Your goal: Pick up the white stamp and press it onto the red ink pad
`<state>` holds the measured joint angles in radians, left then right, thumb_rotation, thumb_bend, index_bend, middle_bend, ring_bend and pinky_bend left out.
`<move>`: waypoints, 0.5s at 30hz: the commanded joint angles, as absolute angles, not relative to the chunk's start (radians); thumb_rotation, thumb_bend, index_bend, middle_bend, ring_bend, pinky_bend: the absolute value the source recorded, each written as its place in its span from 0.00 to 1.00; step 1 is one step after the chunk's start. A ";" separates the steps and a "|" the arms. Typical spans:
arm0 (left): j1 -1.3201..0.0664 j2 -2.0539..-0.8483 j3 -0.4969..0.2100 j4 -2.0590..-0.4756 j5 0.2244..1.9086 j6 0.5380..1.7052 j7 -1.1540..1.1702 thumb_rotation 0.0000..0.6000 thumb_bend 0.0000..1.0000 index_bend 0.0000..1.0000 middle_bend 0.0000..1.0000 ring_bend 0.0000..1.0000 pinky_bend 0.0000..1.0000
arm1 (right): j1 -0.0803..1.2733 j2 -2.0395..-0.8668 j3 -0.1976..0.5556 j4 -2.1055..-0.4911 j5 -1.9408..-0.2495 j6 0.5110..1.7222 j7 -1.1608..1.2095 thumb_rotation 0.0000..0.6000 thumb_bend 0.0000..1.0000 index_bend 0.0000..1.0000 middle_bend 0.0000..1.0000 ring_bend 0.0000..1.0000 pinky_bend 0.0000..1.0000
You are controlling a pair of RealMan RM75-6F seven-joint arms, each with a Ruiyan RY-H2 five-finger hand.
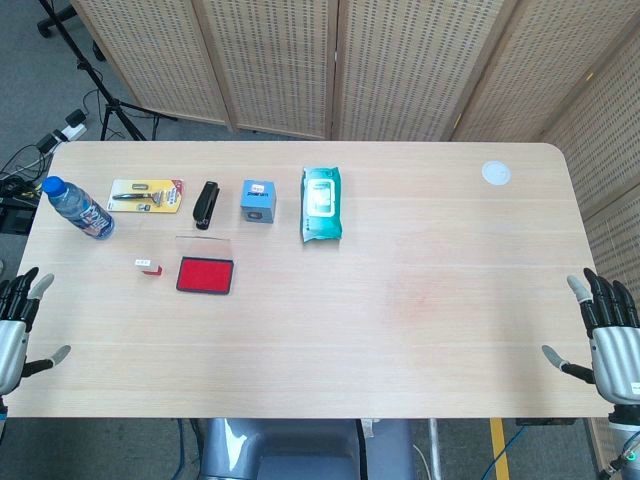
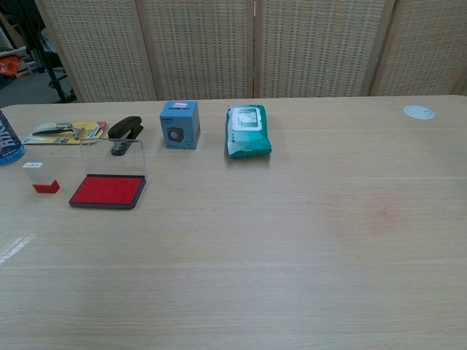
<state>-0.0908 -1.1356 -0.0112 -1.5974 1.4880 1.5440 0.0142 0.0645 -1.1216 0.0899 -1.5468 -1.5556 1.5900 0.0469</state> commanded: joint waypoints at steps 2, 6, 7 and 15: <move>-0.086 -1.130 -0.016 -1.602 1.486 1.547 0.008 1.00 0.00 0.00 0.00 0.00 0.00 | 0.066 -1.126 0.093 -1.538 -1.554 1.587 0.060 1.00 0.00 0.00 0.00 0.00 0.00; -0.082 -1.125 -0.020 -1.603 1.480 1.546 0.001 1.00 0.00 0.00 0.00 0.00 0.00 | 0.065 -1.126 0.094 -1.536 -1.556 1.591 0.072 1.00 0.00 0.00 0.00 0.00 0.00; -0.081 -1.123 -0.021 -1.604 1.479 1.545 -0.001 1.00 0.00 0.00 0.00 0.00 0.00 | 0.064 -1.126 0.094 -1.535 -1.557 1.593 0.074 1.00 0.00 0.00 0.00 0.00 0.00; -0.079 -1.135 -0.040 -1.586 1.529 1.596 -0.081 1.00 0.00 0.00 0.21 0.21 0.13 | 0.064 -1.123 0.093 -1.538 -1.560 1.592 0.088 1.00 0.00 0.00 0.00 0.00 0.00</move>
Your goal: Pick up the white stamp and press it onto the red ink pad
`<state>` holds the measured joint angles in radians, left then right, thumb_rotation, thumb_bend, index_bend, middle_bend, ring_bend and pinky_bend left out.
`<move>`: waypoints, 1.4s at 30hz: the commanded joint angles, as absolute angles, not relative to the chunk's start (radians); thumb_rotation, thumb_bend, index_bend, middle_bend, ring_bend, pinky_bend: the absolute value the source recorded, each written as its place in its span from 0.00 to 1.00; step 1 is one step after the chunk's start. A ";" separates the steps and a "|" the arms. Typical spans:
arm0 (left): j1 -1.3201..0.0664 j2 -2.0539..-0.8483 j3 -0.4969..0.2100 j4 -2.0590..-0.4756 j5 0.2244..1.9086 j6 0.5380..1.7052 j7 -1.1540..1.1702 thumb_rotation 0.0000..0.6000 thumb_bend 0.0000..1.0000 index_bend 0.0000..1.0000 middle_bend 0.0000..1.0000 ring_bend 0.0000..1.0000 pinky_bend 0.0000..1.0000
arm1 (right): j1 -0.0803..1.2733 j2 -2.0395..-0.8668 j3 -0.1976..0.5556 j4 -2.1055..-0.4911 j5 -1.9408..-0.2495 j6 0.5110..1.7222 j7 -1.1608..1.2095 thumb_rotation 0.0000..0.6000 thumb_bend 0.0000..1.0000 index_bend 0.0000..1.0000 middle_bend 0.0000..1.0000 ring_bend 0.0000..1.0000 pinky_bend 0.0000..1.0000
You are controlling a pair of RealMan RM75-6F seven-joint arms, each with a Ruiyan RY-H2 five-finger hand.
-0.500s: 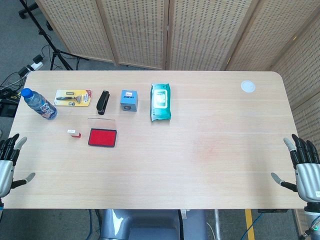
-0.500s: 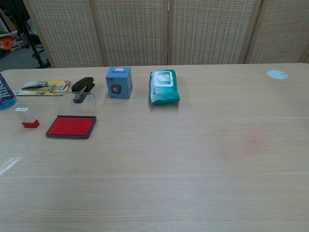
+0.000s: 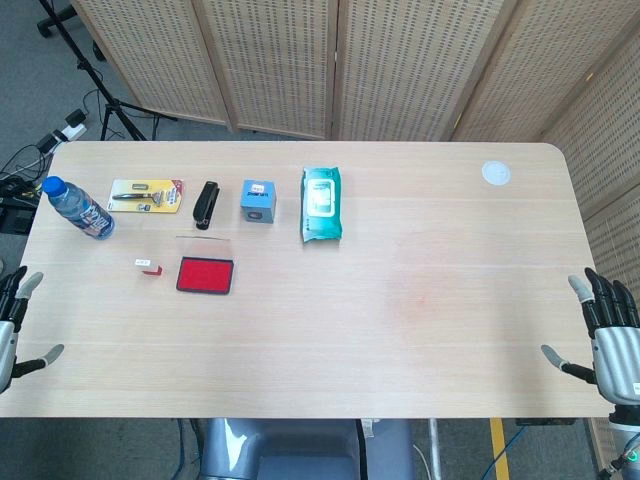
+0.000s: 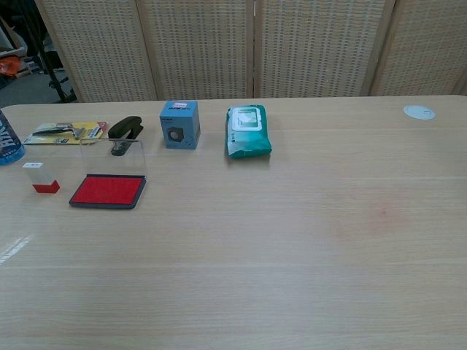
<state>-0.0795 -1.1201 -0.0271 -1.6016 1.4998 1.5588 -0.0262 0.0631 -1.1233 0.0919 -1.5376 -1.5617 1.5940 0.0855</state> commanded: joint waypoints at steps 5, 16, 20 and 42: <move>-0.081 -1.162 -0.050 -1.542 1.513 1.586 -0.103 1.00 0.00 0.00 0.93 0.92 0.91 | 0.070 -1.125 0.095 -1.539 -1.550 1.577 0.092 1.00 0.00 0.00 0.00 0.00 0.00; -0.262 -1.136 -0.110 -1.441 1.382 1.216 -0.243 1.00 0.00 0.00 1.00 1.00 1.00 | 0.087 -1.134 0.092 -1.525 -1.539 1.534 0.088 1.00 0.00 0.00 0.00 0.00 0.00; -0.350 -1.148 -0.140 -1.372 1.327 1.058 -0.269 1.00 0.00 0.00 1.00 1.00 1.00 | 0.095 -1.144 0.097 -1.523 -1.520 1.515 0.060 1.00 0.00 0.00 0.00 0.00 0.00; -0.580 -1.361 -0.184 -0.997 1.233 0.724 -0.304 1.00 0.30 0.42 1.00 1.00 1.00 | 0.118 -1.162 0.097 -1.512 -1.473 1.447 0.020 1.00 0.00 0.00 0.00 0.00 0.00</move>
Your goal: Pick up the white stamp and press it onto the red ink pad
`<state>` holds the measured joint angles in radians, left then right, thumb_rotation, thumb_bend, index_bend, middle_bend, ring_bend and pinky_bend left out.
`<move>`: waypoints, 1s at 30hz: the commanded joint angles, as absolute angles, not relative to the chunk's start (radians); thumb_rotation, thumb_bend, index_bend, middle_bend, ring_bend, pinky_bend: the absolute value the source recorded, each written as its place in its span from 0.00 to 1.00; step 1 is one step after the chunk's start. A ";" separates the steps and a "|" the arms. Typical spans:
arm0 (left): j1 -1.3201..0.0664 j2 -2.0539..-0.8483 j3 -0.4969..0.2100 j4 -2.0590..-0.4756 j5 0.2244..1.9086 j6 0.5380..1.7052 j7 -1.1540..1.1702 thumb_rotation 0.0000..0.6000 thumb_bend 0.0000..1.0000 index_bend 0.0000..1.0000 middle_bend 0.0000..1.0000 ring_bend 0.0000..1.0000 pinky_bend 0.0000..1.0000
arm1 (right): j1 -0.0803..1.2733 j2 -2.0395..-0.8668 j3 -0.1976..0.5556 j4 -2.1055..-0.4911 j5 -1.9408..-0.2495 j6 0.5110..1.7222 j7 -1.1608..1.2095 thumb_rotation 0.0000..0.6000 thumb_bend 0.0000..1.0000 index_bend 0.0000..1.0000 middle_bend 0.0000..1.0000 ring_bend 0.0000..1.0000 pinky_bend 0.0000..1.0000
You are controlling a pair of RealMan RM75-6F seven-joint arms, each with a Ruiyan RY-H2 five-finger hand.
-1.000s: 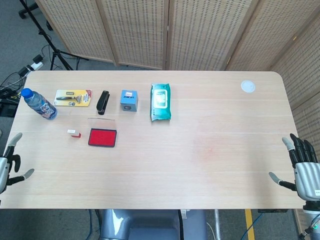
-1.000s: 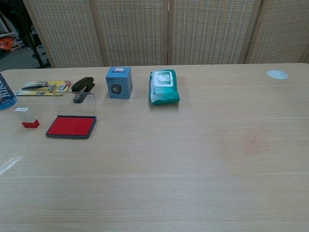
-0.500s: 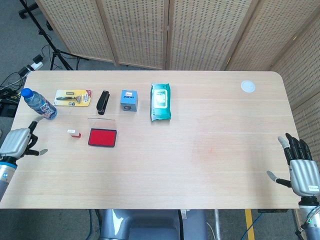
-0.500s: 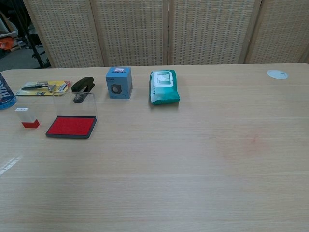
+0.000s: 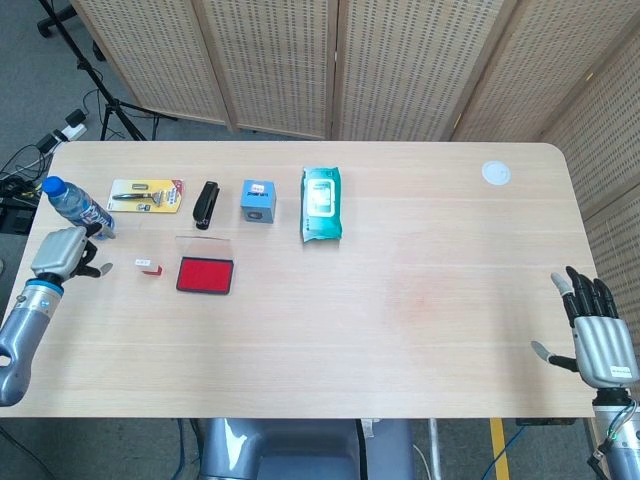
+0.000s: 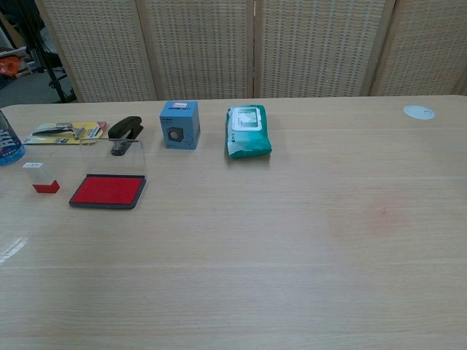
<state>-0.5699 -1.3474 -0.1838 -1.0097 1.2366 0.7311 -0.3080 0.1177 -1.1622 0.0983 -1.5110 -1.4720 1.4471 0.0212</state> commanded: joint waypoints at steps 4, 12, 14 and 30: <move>-0.591 -1.383 -0.185 -0.982 1.224 0.715 -0.292 1.00 0.31 0.46 1.00 1.00 1.00 | 0.118 -1.161 0.095 -1.514 -1.473 1.445 0.019 1.00 0.00 0.00 0.00 0.00 0.00; -0.599 -1.420 -0.174 -0.955 1.215 0.704 -0.273 1.00 0.29 0.48 1.00 1.00 1.00 | 0.119 -1.156 0.098 -1.513 -1.463 1.438 0.033 1.00 0.00 0.00 0.00 0.00 0.00; -0.600 -1.436 -0.171 -0.943 1.219 0.708 -0.273 1.00 0.29 0.48 1.00 1.00 1.00 | 0.119 -1.154 0.097 -1.515 -1.462 1.435 0.035 1.00 0.00 0.00 0.00 0.00 0.00; -0.625 -1.517 -0.169 -0.882 1.213 0.716 -0.218 1.00 0.30 0.50 1.00 1.00 1.00 | 0.117 -1.133 0.099 -1.525 -1.450 1.428 0.064 1.00 0.00 0.00 0.00 0.00 0.00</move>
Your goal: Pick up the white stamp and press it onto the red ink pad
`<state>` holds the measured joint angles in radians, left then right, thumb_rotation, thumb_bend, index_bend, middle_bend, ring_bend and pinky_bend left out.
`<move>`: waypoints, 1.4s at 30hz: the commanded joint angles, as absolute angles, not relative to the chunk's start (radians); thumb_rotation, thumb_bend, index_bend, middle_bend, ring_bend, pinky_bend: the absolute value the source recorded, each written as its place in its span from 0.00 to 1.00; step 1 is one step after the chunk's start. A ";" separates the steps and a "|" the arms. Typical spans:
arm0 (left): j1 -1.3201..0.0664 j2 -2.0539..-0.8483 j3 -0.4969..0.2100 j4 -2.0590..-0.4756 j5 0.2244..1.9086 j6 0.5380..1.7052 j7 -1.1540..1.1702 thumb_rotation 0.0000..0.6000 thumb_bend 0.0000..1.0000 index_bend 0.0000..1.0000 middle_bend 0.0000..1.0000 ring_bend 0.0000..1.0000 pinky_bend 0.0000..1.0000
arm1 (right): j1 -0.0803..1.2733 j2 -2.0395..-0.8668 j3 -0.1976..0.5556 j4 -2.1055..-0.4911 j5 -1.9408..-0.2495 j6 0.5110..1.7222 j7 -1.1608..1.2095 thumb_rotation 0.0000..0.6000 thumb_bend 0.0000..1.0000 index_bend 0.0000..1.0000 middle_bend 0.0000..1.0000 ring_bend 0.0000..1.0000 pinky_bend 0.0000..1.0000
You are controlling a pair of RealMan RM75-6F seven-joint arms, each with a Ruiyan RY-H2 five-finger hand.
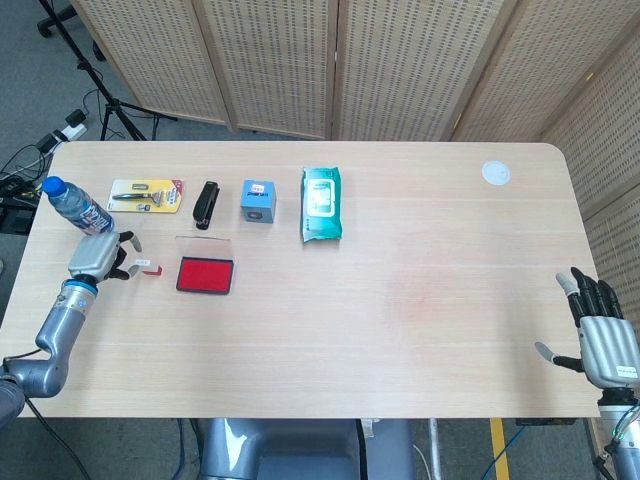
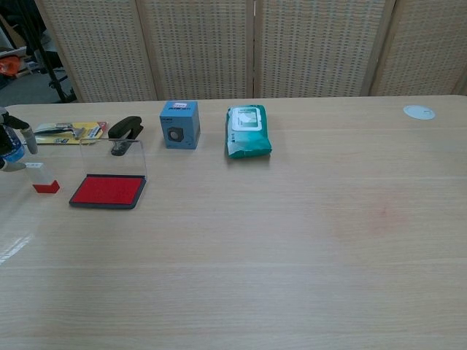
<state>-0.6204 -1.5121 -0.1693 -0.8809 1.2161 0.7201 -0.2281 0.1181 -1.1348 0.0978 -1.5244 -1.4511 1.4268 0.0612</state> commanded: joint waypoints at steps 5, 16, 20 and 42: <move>-0.626 -1.526 -0.165 -0.882 1.211 0.718 -0.198 1.00 0.30 0.50 1.00 1.00 1.00 | 0.119 -1.131 0.096 -1.525 -1.449 1.422 0.064 1.00 0.00 0.00 0.00 0.00 0.00; -0.631 -1.557 -0.165 -0.850 1.192 0.707 -0.172 1.00 0.32 0.53 1.00 1.00 1.00 | 0.121 -1.127 0.099 -1.523 -1.438 1.411 0.072 1.00 0.00 0.00 0.00 0.00 0.00; -0.630 -1.579 -0.170 -0.826 1.181 0.711 -0.160 1.00 0.33 0.54 1.00 1.00 1.00 | 0.123 -1.128 0.096 -1.523 -1.439 1.406 0.068 1.00 0.00 0.00 0.00 0.00 0.00; -0.627 -1.508 -0.181 -0.952 1.175 0.719 -0.130 1.00 0.35 0.63 1.00 1.00 1.00 | 0.124 -1.119 0.095 -1.528 -1.434 1.397 0.081 1.00 0.00 0.00 0.00 0.00 0.00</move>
<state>-0.6273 -1.5407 -0.1779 -0.9046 1.1793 0.7248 -0.1385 0.1242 -1.1194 0.0948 -1.5285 -1.4340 1.3973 0.0805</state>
